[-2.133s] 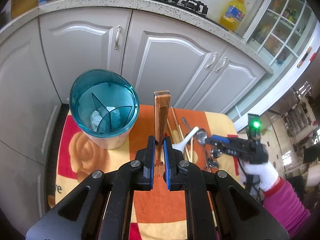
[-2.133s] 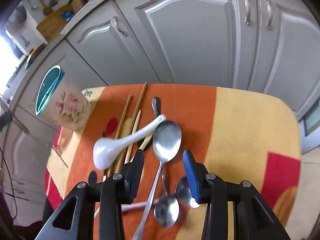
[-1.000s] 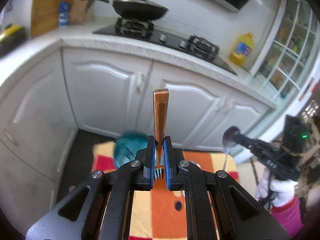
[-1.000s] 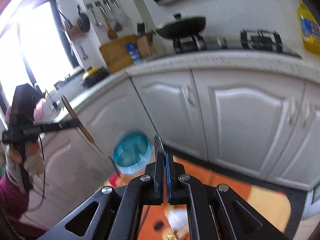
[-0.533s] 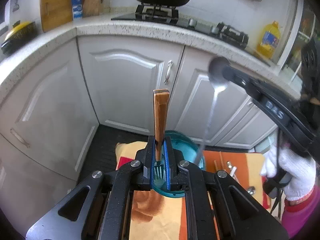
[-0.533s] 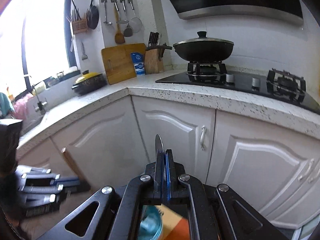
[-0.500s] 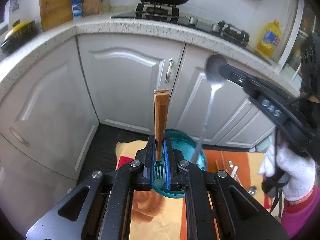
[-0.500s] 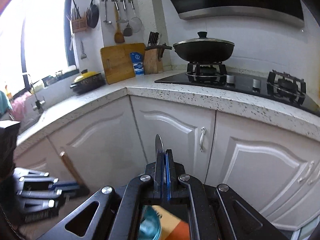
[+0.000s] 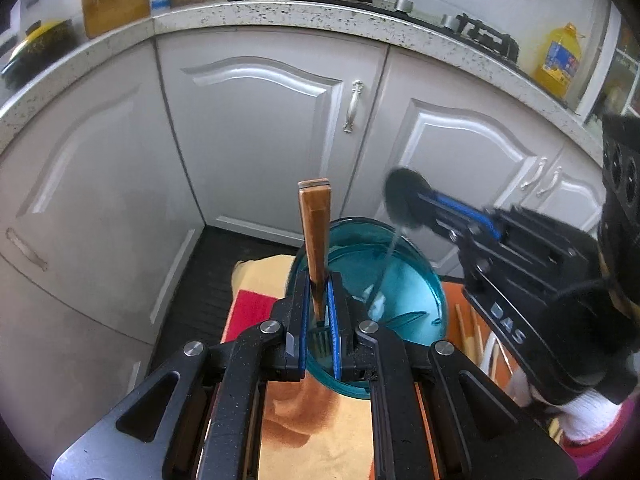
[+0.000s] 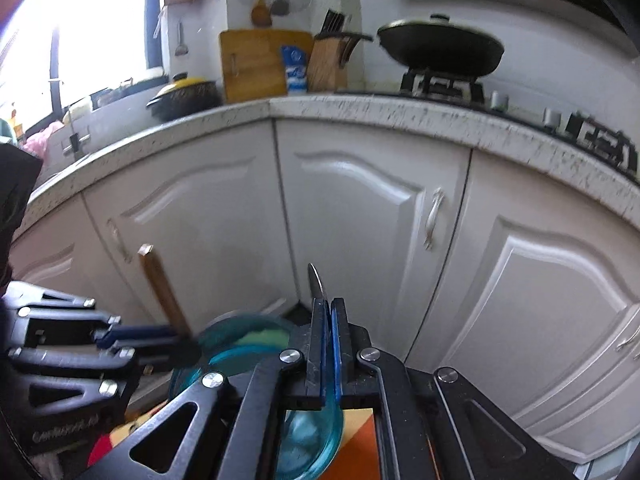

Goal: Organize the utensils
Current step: 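Lower the fork into the cup with the left tool while the right tool drops the spoon in, then move both tools back over the remaining utensils on the towel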

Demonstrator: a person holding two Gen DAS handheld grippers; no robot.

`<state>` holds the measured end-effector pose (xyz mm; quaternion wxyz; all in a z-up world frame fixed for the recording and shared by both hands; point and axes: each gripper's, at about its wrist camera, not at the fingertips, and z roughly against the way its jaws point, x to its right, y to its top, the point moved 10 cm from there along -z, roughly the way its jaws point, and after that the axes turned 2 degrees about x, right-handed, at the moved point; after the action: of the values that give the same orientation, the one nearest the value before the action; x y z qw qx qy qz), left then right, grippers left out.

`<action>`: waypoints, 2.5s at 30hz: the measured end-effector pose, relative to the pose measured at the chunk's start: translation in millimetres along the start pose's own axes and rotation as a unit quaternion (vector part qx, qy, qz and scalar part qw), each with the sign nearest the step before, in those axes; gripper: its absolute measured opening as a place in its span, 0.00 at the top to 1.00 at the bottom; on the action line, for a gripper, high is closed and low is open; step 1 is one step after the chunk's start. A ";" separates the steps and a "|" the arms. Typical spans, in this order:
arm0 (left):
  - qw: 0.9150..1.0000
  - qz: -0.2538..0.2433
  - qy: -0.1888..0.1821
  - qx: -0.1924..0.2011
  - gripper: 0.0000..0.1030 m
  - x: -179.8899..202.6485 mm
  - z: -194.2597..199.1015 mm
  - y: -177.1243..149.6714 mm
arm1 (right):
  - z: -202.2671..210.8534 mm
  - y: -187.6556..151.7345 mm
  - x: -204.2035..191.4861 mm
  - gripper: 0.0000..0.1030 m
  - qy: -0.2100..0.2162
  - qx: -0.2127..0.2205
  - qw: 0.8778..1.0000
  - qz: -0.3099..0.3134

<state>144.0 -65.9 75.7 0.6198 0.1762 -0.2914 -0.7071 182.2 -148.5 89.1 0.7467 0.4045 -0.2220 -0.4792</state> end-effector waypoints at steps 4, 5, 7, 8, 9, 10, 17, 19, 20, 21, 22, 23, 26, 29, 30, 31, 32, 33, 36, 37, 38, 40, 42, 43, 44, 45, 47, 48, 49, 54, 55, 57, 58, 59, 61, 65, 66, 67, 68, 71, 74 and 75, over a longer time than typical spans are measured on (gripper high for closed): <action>1.000 0.011 -0.015 0.003 0.65 -0.5 7.1 0.0 | 13.8 -1.4 5.3 0.86 0.022 0.004 0.999 -0.033; 1.000 0.015 -0.015 0.007 0.60 -1.2 10.1 0.1 | 18.5 -1.5 6.3 0.74 0.024 0.006 0.999 -0.037; 0.999 0.024 -0.018 0.012 0.53 -2.7 16.6 -0.2 | 27.4 -2.6 8.2 0.70 0.026 0.005 0.999 -0.047; 0.999 0.028 -0.018 0.013 0.52 -3.2 20.5 -1.2 | 32.8 -4.1 9.6 0.70 0.028 0.004 0.998 -0.053; 0.999 0.029 -0.019 0.013 0.51 -3.1 22.9 -2.1 | 37.7 -5.4 10.9 0.70 0.028 0.004 0.998 -0.058; 0.999 0.029 -0.021 0.014 0.51 -2.2 25.9 -3.2 | 44.1 -8.1 12.9 0.70 0.027 0.003 0.998 -0.064; 0.999 0.015 -0.025 0.023 0.51 15.7 50.0 -18.5 | 81.2 -31.6 11.2 0.64 0.022 -0.013 0.996 -0.087; 0.999 0.007 -0.024 0.031 0.51 25.6 58.0 -24.7 | 95.1 -42.4 10.1 0.63 0.015 -0.017 0.995 -0.093; 0.999 0.003 -0.027 0.032 0.51 31.1 60.5 -27.5 | 100.5 -46.6 10.7 0.62 0.014 -0.018 0.995 -0.097; 0.999 -0.001 -0.029 0.032 0.51 36.2 62.2 -30.2 | 106.5 -51.4 10.4 0.62 0.013 -0.018 0.995 -0.100; 0.999 -0.006 -0.031 0.033 0.51 41.3 63.9 -32.6 | 114.8 -58.5 10.0 0.62 0.010 -0.020 0.994 -0.102; 0.999 -0.014 -0.033 0.036 0.51 49.4 66.9 -36.1 | 119.3 -63.2 11.5 0.61 0.005 -0.022 0.995 -0.102; 0.998 -0.032 -0.036 0.041 0.51 67.5 72.1 -43.4 | 136.9 -82.3 15.3 0.61 -0.014 -0.033 0.995 -0.094; 0.997 -0.041 -0.043 0.042 0.51 80.1 75.5 -51.3 | 155.5 -99.9 24.4 0.61 -0.031 -0.040 0.994 -0.094; 0.997 -0.045 -0.045 0.040 0.51 84.7 75.5 -54.4 | 162.6 -105.9 28.5 0.61 -0.037 -0.041 0.994 -0.096; 0.997 -0.048 -0.048 0.037 0.51 89.3 74.9 -57.9 | 169.8 -112.0 33.7 0.60 -0.044 -0.042 0.993 -0.099; 0.997 -0.048 -0.051 0.033 0.51 92.2 74.1 -60.9 | 174.8 -116.8 38.2 0.60 -0.050 -0.043 0.993 -0.100; 0.997 -0.048 -0.055 0.030 0.51 94.0 74.1 -63.8 | 181.0 -123.6 43.9 0.60 -0.057 -0.045 0.992 -0.104; 0.996 -0.048 -0.074 0.016 0.51 102.5 70.9 -74.6 | 194.1 -144.0 60.3 0.60 -0.076 -0.056 0.989 -0.115; 0.996 -0.049 -0.079 0.012 0.51 105.3 69.2 -77.8 | 198.0 -151.7 66.0 0.60 -0.084 -0.060 0.988 -0.117; 0.995 -0.051 -0.085 0.008 0.51 108.9 66.9 -81.0 | 201.8 -160.5 71.5 0.60 -0.090 -0.064 0.987 -0.121; 0.994 -0.054 -0.095 -0.004 0.51 115.9 61.7 -88.4 | 206.1 -176.1 79.7 0.60 -0.096 -0.073 0.984 -0.130; 0.993 -0.059 -0.106 -0.014 0.51 122.6 56.6 -96.1 | 207.6 -191.4 89.3 0.60 -0.102 -0.081 0.981 -0.142; 0.992 -0.063 -0.110 -0.020 0.51 126.0 54.0 -100.4 | 207.0 -198.6 94.1 0.60 -0.104 -0.087 0.980 -0.147; 0.990 -0.069 -0.116 -0.031 0.51 131.1 48.7 -106.5 | 206.3 -203.2 96.2 0.60 -0.106 -0.091 0.979 -0.151; 0.989 -0.071 -0.120 -0.038 0.51 133.6 44.9 -110.8 | 205.3 -210.0 100.1 0.60 -0.106 -0.095 0.977 -0.157; 0.988 -0.070 -0.129 -0.052 0.51 137.4 35.7 -118.6 | 203.4 -220.4 106.3 0.60 -0.106 -0.100 0.975 -0.170; 0.987 -0.066 -0.137 -0.058 0.51 139.1 31.3 -122.8 | 201.7 -226.4 109.8 0.60 -0.105 -0.103 0.973 -0.177; 0.985 -0.063 -0.145 -0.064 0.51 141.1 27.1 -125.8 | 199.3 -232.7 113.3 0.60 -0.102 -0.105 0.972 -0.186; 0.979 -0.050 -0.171 -0.101 0.51 150.4 -0.3 -146.3 | 186.7 -266.0 132.3 0.60 -0.109 -0.130 0.963 -0.208; 0.978 -0.047 -0.173 -0.105 0.51 151.2 -4.6 -148.0 | 184.0 -272.0 136.0 0.60 -0.103 -0.131 0.961 -0.221; 0.976 -0.035 -0.181 -0.115 0.51 153.2 -14.5 -151.4 | 179.8 -280.8 142.4 0.60 -0.096 -0.134 0.956 -0.243; 0.975 -0.030 -0.185 -0.119 0.50 153.9 -18.3 -153.0 | 177.0 -286.0 146.4 0.60 -0.092 -0.133 0.953 -0.257; 0.974 -0.026 -0.188 -0.124 0.50 155.6 -23.0 -154.8 | 174.5 -288.7 148.3 0.60 -0.088 -0.131 0.951 -0.264; 0.971 -0.023 -0.198 -0.132 0.48 159.4 -30.8 -157.9 | 169.5 -292.5 155.6 0.60 -0.081 -0.123 0.949 -0.280; 0.965 -0.004 -0.217 -0.150 0.48 166.4 -46.3 -161.4 | 162.4 -290.8 165.6 0.60 -0.073 -0.106 0.948 -0.292; 0.965 -0.003 -0.216 -0.151 0.48 167.8 -50.3 -161.4 | 160.0 -291.0 166.3 0.60 -0.068 -0.104 0.948 -0.294; 0.965 -0.003 -0.214 -0.153 0.48 169.1 -54.2 -161.6 | 157.5 -291.8 166.0 0.60 -0.063 -0.104 0.948 -0.294; 0.964 -0.004 -0.214 -0.156 0.48 170.6 -57.2 -162.4 | 155.1 -292.5 166.0 0.60 -0.061 -0.106 0.948 -0.292; 0.961 -0.005 -0.221 -0.168 0.48 176.2 -63.1 -167.2 | 150.1 -290.9 163.5 0.60 -0.052 -0.105 0.952 -0.282; 0.960 -0.002 -0.220 -0.171 0.48 179.0 -67.7 -170.4 | 147.8 -288.9 164.3 0.60 -0.043 -0.097 0.952 -0.286; 0.961 -0.004 -0.218 -0.172 0.48 180.0 -69.5 -171.7 | 146.7 -288.1 164.6 0.60 -0.037 -0.093 0.952 -0.289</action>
<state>23.1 -244.9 -65.7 0.5598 -0.0902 -0.2927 -0.7699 -4.9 -414.8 -71.2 0.6016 0.3621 -0.0776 -0.7078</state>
